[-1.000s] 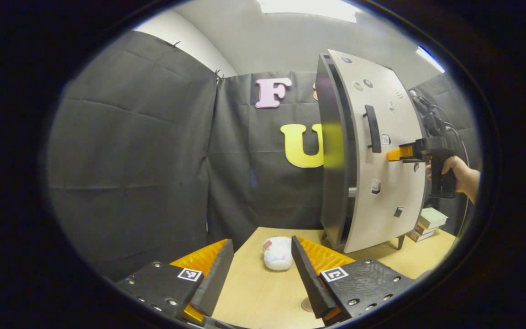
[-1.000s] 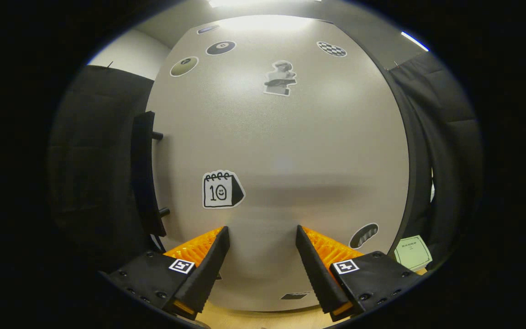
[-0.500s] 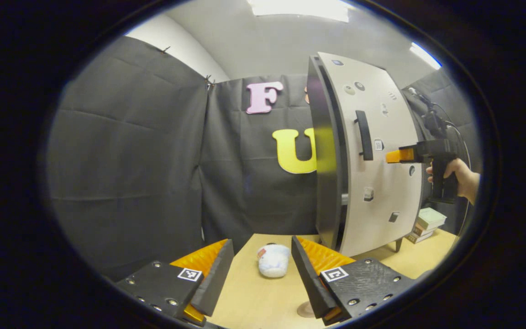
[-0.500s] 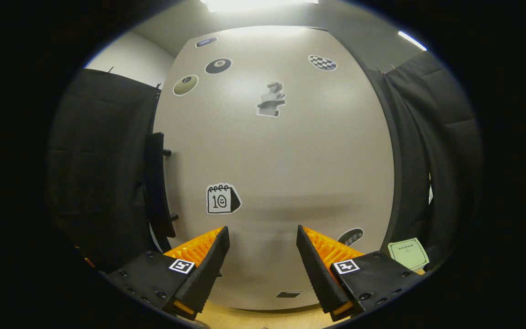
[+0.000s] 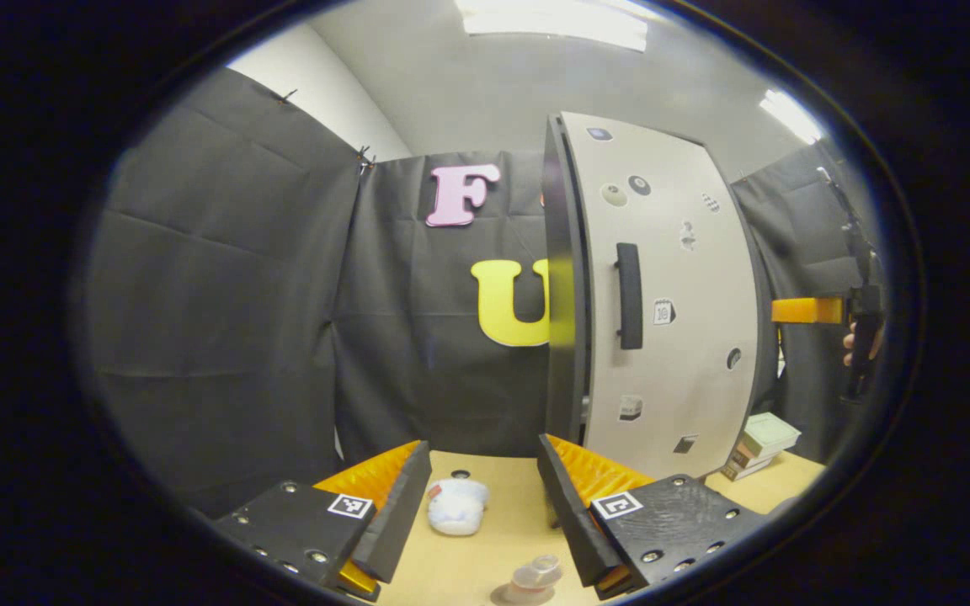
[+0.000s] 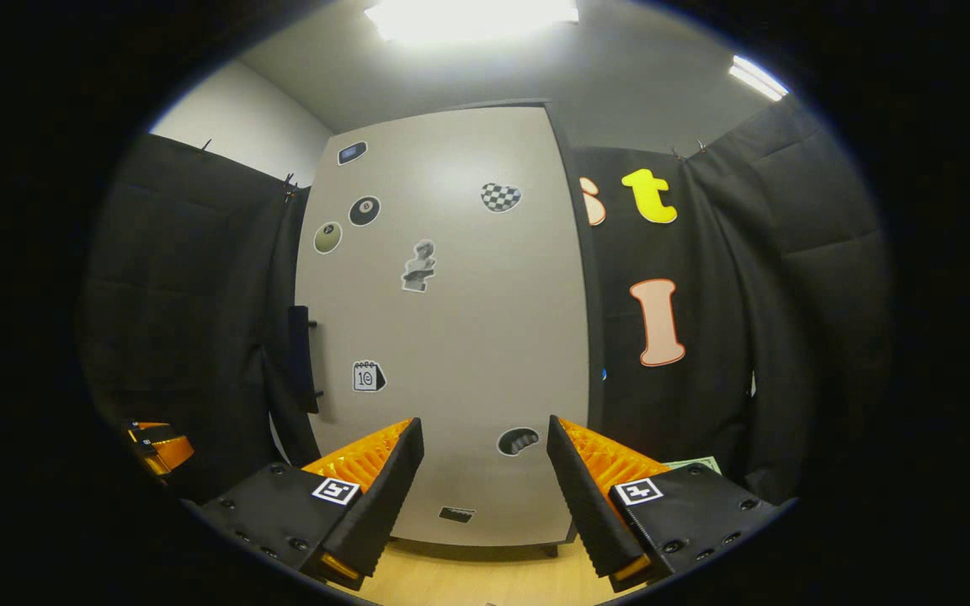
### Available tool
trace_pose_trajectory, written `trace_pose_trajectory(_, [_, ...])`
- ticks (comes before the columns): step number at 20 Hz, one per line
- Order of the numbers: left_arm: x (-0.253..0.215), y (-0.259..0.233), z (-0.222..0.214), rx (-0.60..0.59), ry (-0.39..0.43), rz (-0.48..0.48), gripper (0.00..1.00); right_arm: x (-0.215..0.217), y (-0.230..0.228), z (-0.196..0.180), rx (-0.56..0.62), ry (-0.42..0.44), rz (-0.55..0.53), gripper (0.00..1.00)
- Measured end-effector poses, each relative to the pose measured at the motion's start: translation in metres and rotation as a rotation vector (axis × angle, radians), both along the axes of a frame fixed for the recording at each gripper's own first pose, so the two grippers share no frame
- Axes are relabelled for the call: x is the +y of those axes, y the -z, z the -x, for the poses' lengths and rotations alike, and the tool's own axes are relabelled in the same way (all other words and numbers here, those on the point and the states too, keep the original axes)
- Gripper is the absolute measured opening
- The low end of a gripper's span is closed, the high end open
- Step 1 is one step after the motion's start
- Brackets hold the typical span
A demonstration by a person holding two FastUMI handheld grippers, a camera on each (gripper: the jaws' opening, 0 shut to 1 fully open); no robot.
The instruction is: Open the cabinet door with the right hand, grasp the bottle in the cabinet with the left hand and place it on the coaster, then close the cabinet door with the right hand.
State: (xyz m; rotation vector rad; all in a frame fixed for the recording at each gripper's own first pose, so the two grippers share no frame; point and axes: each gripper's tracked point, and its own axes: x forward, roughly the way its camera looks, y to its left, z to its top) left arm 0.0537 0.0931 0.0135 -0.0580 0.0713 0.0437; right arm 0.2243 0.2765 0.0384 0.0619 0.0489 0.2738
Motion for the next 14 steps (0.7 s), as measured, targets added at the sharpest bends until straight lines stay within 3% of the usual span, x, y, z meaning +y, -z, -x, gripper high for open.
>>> trace_pose_trajectory(7, [-0.045, -0.023, -0.012, -0.03, 0.047, -0.014, 0.78, -0.086, 0.002, 0.033, -0.004, 0.076, 0.015, 0.94])
trace_pose_trajectory(14, [-0.071, -0.029, -0.01, -0.026, 0.08, -0.005, 0.79, -0.121, 0.014, 0.057, -0.008, 0.082, 0.016, 0.94])
